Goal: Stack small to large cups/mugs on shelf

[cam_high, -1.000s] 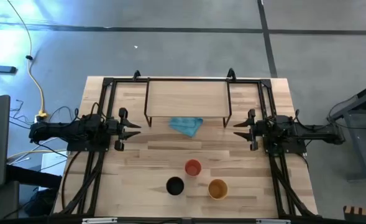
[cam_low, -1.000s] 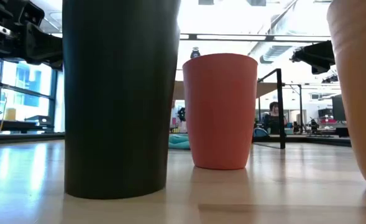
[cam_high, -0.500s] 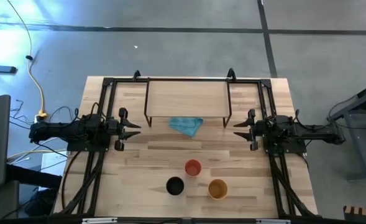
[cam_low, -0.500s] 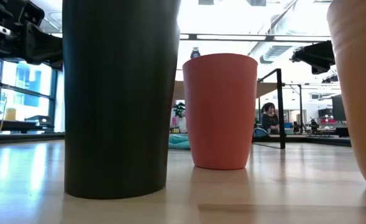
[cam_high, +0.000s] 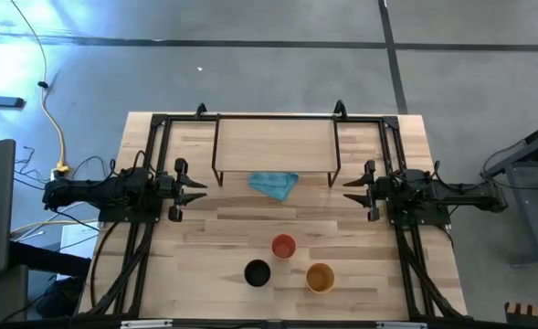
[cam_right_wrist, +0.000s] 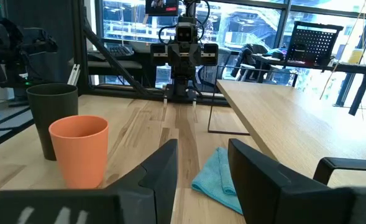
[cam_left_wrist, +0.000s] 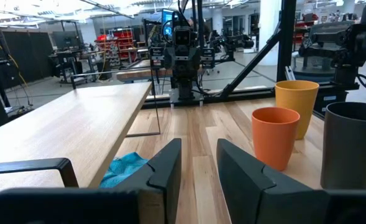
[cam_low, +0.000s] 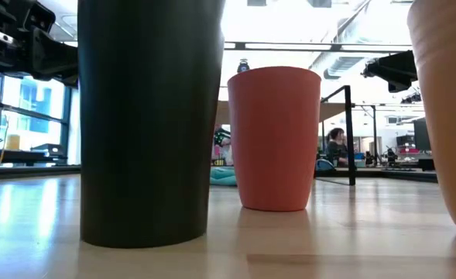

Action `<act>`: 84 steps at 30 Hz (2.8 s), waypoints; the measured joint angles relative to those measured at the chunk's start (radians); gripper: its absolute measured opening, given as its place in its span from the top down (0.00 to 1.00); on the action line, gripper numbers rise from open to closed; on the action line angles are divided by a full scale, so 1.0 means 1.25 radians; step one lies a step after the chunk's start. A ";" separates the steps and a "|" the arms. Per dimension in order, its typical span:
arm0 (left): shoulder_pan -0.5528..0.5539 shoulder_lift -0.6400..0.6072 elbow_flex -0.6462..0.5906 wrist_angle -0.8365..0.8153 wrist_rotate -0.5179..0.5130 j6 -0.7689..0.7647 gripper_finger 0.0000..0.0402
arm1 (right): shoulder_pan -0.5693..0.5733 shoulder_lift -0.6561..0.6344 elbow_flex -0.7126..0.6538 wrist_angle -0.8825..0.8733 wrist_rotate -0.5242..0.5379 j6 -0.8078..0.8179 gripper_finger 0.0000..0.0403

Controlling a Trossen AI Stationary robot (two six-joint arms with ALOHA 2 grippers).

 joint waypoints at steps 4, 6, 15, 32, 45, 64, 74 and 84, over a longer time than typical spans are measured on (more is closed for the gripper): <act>0.000 0.000 0.000 0.000 0.000 0.000 0.77 | 0.000 0.000 0.000 0.000 0.000 0.000 0.66; 0.000 0.000 0.000 0.000 0.000 0.000 0.77 | 0.000 0.000 0.000 0.000 0.000 0.000 0.66; 0.000 0.000 0.000 0.027 0.094 -0.287 0.77 | 0.000 0.000 0.000 0.000 0.000 0.000 0.66; 0.000 0.000 0.000 0.255 0.013 -0.505 0.77 | 0.000 -0.001 -0.001 0.077 -0.002 0.274 0.66; 0.000 0.000 0.000 0.276 -0.057 -0.606 0.77 | -0.001 0.000 -0.001 0.127 0.036 0.908 0.66; 0.000 0.000 0.000 0.209 0.010 -0.713 0.77 | -0.001 0.009 0.000 0.008 0.046 0.957 0.66; 0.000 0.000 0.000 0.106 0.015 -0.753 0.77 | 0.000 0.012 0.000 0.008 0.046 0.901 0.66; 0.000 0.000 0.000 0.073 0.015 -0.760 0.77 | 0.000 0.012 0.000 0.034 0.012 0.865 0.66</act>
